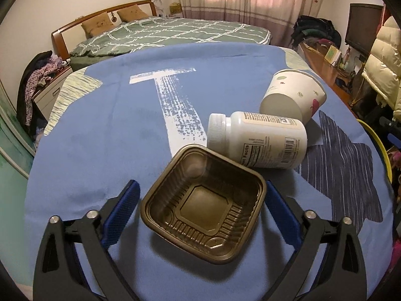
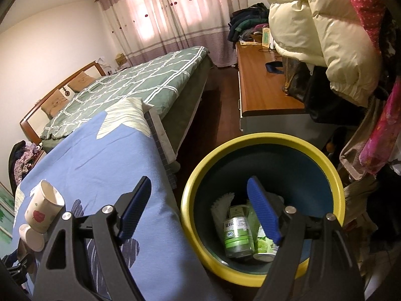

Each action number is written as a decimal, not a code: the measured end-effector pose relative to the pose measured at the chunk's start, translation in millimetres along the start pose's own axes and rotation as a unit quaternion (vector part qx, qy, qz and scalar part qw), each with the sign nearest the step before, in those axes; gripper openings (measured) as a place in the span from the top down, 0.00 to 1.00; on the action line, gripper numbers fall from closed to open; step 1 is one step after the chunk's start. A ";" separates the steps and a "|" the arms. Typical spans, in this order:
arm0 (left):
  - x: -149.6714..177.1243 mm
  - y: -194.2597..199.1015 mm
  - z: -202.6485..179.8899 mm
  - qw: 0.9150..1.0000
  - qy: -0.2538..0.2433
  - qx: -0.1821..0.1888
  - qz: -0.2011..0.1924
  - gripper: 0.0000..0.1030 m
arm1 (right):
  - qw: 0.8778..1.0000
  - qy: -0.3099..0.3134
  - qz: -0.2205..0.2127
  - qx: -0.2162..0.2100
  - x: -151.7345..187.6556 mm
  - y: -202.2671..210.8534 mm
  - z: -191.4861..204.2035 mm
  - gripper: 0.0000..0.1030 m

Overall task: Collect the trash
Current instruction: 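Grasp the brown plastic tray with the left tool and lift it, then carry the brown tray over the yellow bin and open the left tool, then move both tools back over the table toward the paper cup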

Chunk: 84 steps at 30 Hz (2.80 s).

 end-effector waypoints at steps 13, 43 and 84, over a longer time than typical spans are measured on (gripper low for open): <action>-6.2 27.3 -23.6 1.000 -0.008 0.021 -0.018 0.22 | 1.000 -0.005 -0.007 -0.003 -1.0 2.9 0.8 0.27; -54.6 -0.4 -373.6 0.958 -0.157 0.239 -0.003 0.22 | 0.996 -0.009 -0.085 0.038 -30.7 107.4 -125.9 0.21; -79.4 58.0 -74.1 0.992 0.038 0.036 -0.113 0.06 | 0.993 0.069 -0.022 -0.093 -1.6 73.2 10.4 0.19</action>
Point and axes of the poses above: each gripper's, at about its wrist camera, not at the fingertips, and y roughly against the way its jaws point, z to its left, x to its underside, the point moved 9 cm from there along -y, roughly the way its jaws point, and after that the axes turned 14 degrees about -z, right-handed, at the moved point
